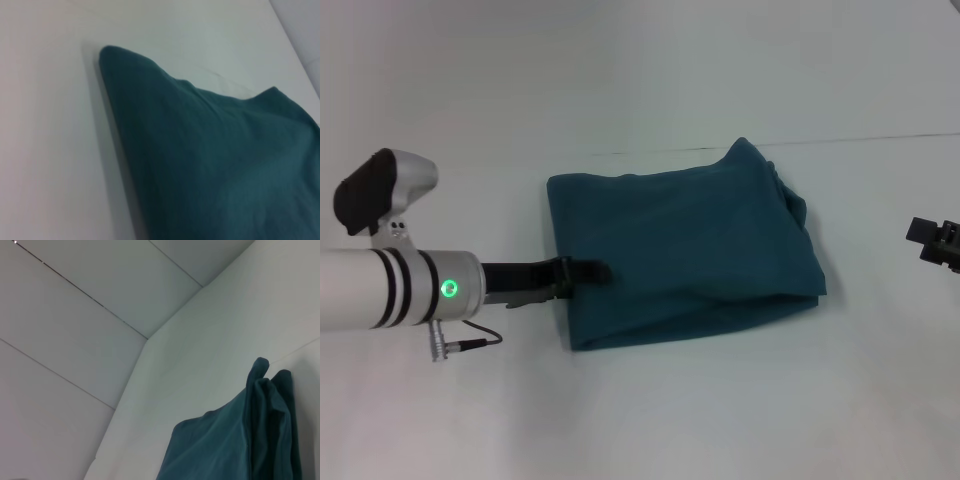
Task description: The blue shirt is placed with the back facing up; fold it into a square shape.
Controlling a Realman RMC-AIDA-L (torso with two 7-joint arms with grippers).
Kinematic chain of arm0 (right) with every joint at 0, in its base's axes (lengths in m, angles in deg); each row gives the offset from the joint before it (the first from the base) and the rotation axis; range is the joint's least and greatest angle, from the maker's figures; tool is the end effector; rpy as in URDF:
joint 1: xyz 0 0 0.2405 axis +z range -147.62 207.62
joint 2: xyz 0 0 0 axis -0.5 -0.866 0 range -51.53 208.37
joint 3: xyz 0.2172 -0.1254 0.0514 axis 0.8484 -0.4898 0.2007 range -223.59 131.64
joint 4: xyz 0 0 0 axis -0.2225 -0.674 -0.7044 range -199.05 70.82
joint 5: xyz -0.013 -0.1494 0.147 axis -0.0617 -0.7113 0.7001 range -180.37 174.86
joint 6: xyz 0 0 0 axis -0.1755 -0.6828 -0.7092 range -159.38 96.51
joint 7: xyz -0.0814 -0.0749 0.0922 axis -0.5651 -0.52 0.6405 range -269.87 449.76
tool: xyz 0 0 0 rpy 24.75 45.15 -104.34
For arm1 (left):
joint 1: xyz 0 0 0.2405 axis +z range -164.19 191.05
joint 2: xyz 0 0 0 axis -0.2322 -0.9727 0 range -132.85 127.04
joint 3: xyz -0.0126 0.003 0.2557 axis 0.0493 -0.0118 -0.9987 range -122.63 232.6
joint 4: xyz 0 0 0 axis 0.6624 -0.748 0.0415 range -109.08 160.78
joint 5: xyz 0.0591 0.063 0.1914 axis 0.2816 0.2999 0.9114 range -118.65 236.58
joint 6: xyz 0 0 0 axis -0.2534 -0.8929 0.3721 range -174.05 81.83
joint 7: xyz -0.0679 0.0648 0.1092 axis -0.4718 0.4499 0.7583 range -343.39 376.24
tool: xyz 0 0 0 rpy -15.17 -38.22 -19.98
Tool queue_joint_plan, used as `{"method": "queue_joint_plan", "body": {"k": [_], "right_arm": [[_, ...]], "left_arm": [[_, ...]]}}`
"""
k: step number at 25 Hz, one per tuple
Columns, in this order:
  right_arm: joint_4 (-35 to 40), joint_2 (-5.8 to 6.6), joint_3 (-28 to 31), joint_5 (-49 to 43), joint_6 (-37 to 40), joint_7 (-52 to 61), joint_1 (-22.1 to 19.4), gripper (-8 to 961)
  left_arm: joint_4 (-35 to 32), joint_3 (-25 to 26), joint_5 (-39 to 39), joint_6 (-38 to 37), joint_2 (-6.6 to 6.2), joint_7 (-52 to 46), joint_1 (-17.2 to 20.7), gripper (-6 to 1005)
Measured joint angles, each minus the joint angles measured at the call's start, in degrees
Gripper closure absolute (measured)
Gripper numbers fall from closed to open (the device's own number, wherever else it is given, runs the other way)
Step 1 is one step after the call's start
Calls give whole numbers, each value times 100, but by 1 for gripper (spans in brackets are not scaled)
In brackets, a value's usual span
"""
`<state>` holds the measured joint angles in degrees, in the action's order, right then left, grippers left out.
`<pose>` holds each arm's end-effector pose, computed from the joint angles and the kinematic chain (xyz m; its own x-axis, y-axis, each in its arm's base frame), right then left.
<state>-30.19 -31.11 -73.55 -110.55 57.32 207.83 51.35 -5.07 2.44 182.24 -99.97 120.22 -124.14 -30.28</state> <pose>0.3463 0.3068 0.0967 0.0915 -0.6903 -0.7177 -0.9480 -0.2810 0.1495 -0.2268 0.4049 -0.0709 0.2006 0.8687 0.4529 0.9793 -0.1908 -0.0677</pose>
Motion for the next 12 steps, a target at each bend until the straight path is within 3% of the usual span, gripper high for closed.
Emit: {"method": "queue_joint_plan", "body": {"k": [12], "right_arm": [[0,2,14,11,29,-2,-13,67]], "left_arm": [[227,-498,12,315,64,-368,-280,347]]}}
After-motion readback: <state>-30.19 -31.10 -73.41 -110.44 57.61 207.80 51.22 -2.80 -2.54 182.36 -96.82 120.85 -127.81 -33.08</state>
